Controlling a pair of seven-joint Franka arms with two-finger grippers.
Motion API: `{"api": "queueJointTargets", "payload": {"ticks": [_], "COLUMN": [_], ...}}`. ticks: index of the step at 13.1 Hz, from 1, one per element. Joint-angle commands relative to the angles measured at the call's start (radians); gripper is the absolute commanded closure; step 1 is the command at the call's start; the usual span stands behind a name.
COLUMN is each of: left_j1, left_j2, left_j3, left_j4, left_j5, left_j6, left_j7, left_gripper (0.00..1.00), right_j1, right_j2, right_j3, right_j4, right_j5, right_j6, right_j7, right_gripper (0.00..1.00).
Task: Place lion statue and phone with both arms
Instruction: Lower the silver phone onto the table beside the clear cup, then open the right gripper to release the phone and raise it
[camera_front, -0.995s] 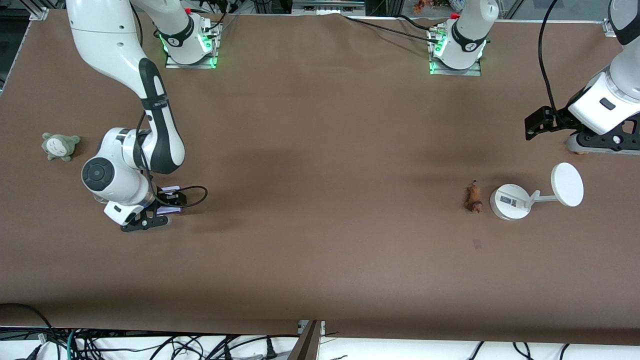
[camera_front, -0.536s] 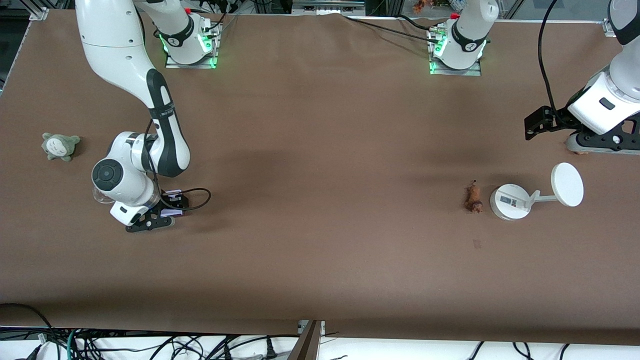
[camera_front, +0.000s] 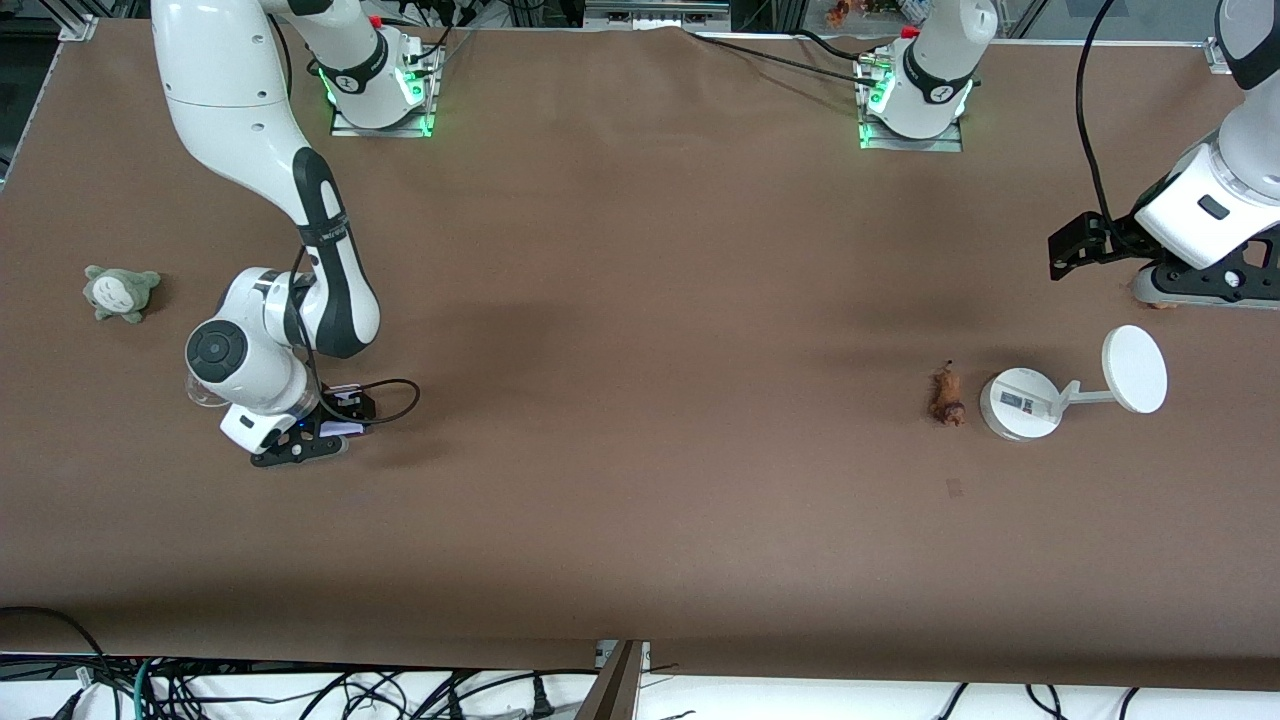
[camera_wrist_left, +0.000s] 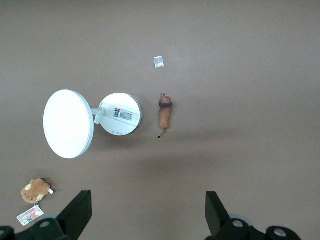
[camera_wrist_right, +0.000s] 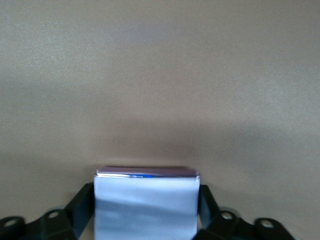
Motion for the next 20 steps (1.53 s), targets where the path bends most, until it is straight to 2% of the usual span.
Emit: {"api": "queueJointTargets", "payload": {"ticks": [1, 5, 11, 15, 17, 20], "left_j1": [-0.008, -0.008, -0.008, -0.008, -0.008, -0.008], "left_j2": [-0.022, -0.022, -0.022, -0.022, -0.022, -0.022], "left_j3": [0.008, 0.008, 0.007, 0.008, 0.008, 0.008], "left_j4": [-0.015, -0.015, -0.015, -0.015, -0.015, -0.015], "left_j5": [-0.02, -0.02, -0.02, -0.02, -0.02, -0.02], "left_j6": [-0.006, -0.006, -0.006, -0.006, -0.006, -0.006], "left_j7": [-0.008, -0.008, -0.008, -0.008, -0.008, -0.008], "left_gripper": [0.0, 0.0, 0.0, 0.0, 0.0, 0.0], "right_j1": [-0.005, -0.002, -0.002, -0.002, -0.002, -0.002], "right_j2": [-0.026, -0.098, -0.217, -0.292, -0.337, -0.359], "right_j3": [0.019, 0.017, 0.002, -0.018, -0.024, -0.026], "right_j4": [-0.003, 0.033, 0.161, 0.278, 0.347, 0.479], "right_j5": [0.028, 0.028, 0.007, -0.026, -0.075, -0.116], "right_j6": [0.002, -0.132, -0.499, -0.744, -0.847, -1.032], "right_j7": [-0.026, -0.021, 0.072, 0.112, 0.163, 0.229], "right_gripper": [0.01, 0.01, 0.01, 0.01, 0.01, 0.01]}}
